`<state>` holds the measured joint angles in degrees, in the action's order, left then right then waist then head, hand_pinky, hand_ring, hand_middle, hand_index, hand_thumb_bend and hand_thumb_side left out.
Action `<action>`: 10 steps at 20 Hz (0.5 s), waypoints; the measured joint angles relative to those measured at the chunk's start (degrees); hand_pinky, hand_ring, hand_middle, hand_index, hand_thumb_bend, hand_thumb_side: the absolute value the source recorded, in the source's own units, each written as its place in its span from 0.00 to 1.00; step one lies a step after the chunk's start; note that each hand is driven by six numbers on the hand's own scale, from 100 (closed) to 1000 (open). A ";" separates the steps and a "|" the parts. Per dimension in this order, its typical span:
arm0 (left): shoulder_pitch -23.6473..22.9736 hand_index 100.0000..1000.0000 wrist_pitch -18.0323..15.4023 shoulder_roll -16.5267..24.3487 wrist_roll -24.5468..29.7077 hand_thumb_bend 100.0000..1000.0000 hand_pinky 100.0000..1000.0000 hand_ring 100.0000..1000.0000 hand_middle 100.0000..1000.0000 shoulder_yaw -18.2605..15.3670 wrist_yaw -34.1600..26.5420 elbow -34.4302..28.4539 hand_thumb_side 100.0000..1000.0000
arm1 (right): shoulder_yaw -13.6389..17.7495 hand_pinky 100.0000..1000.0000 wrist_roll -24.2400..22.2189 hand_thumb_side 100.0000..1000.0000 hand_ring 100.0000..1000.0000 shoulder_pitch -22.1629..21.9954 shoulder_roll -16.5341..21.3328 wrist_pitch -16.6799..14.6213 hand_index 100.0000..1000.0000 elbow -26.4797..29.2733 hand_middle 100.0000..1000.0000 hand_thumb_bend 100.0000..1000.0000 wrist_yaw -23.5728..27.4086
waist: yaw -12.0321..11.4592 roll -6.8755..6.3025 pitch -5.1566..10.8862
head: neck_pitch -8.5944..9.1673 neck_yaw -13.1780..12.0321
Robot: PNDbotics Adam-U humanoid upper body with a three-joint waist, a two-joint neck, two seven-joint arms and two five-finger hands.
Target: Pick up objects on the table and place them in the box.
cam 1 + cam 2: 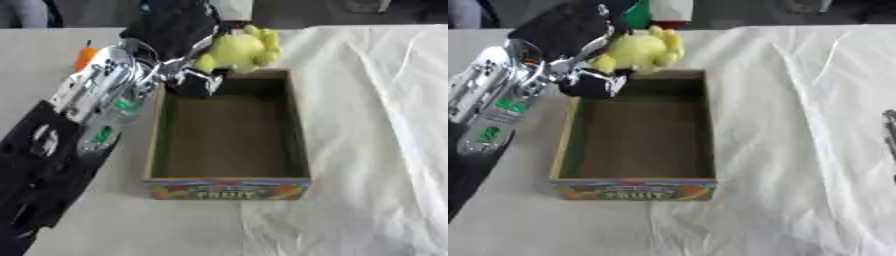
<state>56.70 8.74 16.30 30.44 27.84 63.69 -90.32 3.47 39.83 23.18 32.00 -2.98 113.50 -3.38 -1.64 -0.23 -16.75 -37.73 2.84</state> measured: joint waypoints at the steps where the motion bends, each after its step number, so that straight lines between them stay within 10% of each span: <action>1: -0.20 0.49 -0.32 -0.37 0.10 0.00 0.29 0.49 0.41 0.37 0.15 1.15 0.10 | 0.00 0.59 0.00 0.55 0.63 0.00 0.00 0.00 0.66 0.00 0.50 0.00 0.01 | 0.02 0.00 0.00 | 0.02 -0.02; 4: -0.29 0.49 -1.18 -1.01 0.32 0.00 0.29 0.49 0.41 0.98 0.42 3.47 0.10 | 0.00 0.59 0.00 0.55 0.63 0.00 0.00 0.00 0.66 0.00 0.50 0.00 0.02 | 0.03 0.00 0.00 | 0.02 -0.11; 10: -1.07 0.72 -4.33 -1.22 2.93 0.24 0.51 0.69 0.64 4.19 0.92 7.89 0.42 | -0.01 0.59 -0.02 0.55 0.63 0.00 0.00 -0.02 0.66 0.00 0.50 0.00 0.04 | 0.19 -0.07 -0.01 | 0.02 -0.19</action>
<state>55.63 4.41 15.09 33.37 32.03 64.61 -82.43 3.46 39.81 23.18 32.00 -3.00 113.50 -3.34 -1.45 -0.30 -16.76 -37.70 2.65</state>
